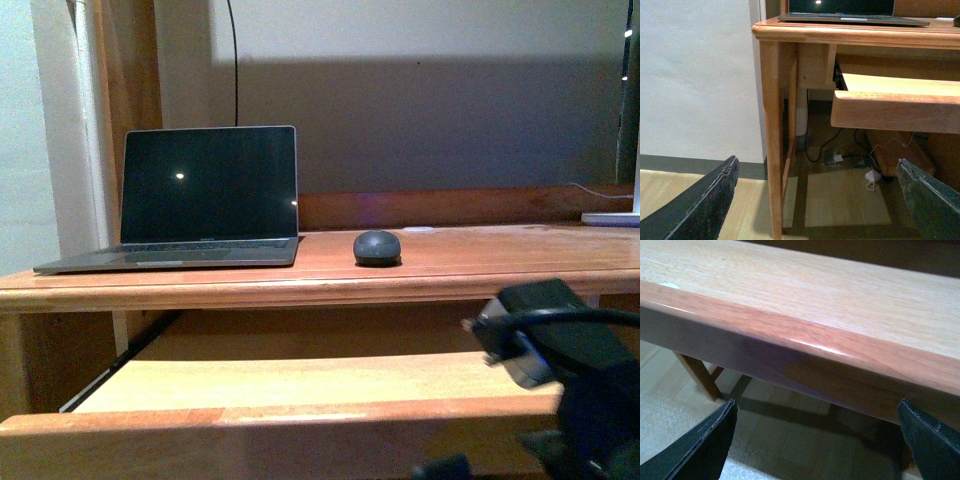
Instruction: Place mouse
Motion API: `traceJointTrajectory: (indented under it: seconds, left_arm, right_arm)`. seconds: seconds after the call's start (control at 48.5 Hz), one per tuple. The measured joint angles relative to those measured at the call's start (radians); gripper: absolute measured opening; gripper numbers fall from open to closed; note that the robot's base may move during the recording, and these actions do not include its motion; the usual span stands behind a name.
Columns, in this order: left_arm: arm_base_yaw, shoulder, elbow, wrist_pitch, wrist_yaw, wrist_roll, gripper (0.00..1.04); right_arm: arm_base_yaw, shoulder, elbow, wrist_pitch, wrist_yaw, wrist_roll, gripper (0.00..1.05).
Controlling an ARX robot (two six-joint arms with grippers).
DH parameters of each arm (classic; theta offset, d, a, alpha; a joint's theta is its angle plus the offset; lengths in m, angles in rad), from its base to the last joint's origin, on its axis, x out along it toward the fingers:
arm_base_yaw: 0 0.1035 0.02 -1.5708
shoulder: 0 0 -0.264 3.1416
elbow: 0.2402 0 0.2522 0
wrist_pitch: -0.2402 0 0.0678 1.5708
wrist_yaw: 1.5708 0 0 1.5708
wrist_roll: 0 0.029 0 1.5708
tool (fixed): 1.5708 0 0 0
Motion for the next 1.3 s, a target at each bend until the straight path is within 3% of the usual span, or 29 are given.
traceJointTrajectory:
  seconds: [0.557,0.742,0.99,1.299]
  left_arm:
    - [0.000,0.000,0.000,0.000,0.000,0.000,0.97]
    - [0.000,0.000,0.000,0.000,0.000,0.000,0.97]
    - [0.000,0.000,0.000,0.000,0.000,0.000,0.97]
    - [0.000,0.000,0.000,0.000,0.000,0.000,0.97]
  right_arm:
    - [0.054,0.492,0.661,-0.166,0.164,0.040,0.97]
    - [0.058,0.564,0.777,-0.204,0.202,0.040,0.97]
    - [0.062,0.565,0.781,-0.203,0.193,0.074,0.97]
    - [0.012,0.229,0.434,-0.169,0.081,0.161,0.97]
